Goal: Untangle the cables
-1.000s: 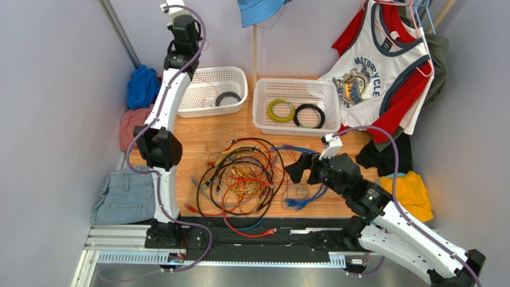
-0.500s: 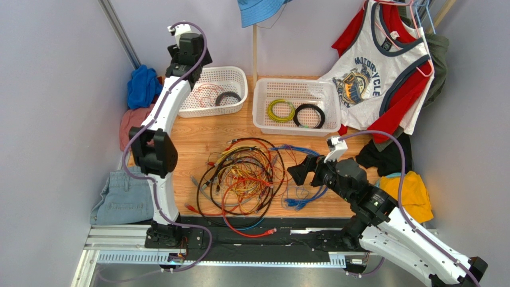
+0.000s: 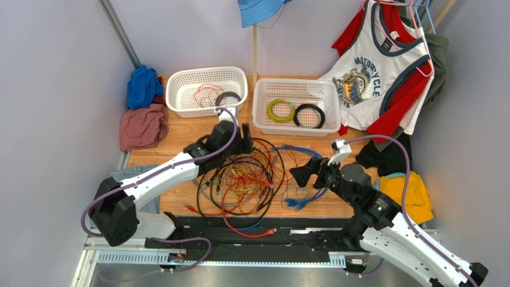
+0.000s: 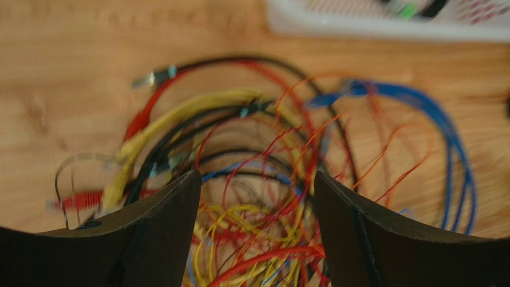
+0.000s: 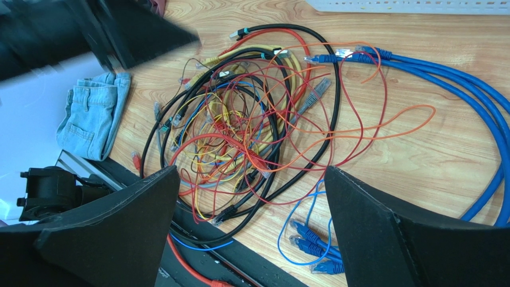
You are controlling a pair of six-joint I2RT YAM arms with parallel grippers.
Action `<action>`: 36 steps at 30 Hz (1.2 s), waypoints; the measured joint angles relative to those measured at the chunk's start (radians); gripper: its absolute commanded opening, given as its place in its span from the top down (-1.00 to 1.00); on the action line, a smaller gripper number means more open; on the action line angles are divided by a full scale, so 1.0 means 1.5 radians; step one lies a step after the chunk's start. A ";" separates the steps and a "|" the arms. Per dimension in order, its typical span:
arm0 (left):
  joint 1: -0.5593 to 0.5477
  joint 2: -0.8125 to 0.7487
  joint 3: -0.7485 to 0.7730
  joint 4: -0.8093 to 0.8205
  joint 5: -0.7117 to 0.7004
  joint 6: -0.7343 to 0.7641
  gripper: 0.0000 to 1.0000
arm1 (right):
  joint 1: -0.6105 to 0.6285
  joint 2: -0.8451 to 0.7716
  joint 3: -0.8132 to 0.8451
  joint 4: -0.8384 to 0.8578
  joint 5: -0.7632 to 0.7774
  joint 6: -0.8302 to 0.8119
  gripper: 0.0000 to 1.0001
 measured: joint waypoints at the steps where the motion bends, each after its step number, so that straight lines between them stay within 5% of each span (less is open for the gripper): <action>1: -0.006 0.000 -0.037 -0.010 0.006 -0.017 -0.64 | 0.000 -0.001 0.000 0.000 0.000 0.001 -0.92; 9: -0.070 -0.064 -0.147 -0.008 0.012 -0.109 -0.74 | 0.000 -0.001 -0.011 0.002 0.000 0.028 -0.90; 17: -0.068 -0.031 -0.204 0.041 0.018 -0.160 -0.62 | 0.000 0.014 -0.036 0.000 -0.001 0.058 -0.89; 21: -0.068 0.016 -0.204 0.056 0.024 -0.173 -0.08 | 0.000 0.023 -0.036 -0.001 -0.004 0.064 -0.89; 22: -0.068 0.026 -0.204 0.059 0.024 -0.176 0.51 | 0.000 0.023 -0.036 -0.001 -0.004 0.065 -0.89; 24: -0.068 0.041 -0.204 0.066 0.028 -0.174 1.00 | 0.000 0.023 -0.036 -0.001 -0.003 0.067 -0.89; 31: -0.068 0.019 -0.165 0.035 0.017 -0.145 1.00 | 0.000 0.002 -0.036 -0.006 0.000 0.067 -0.88; 36: -0.068 -0.117 -0.083 -0.023 0.006 -0.086 1.00 | 0.000 -0.007 -0.035 -0.010 0.003 0.060 -0.90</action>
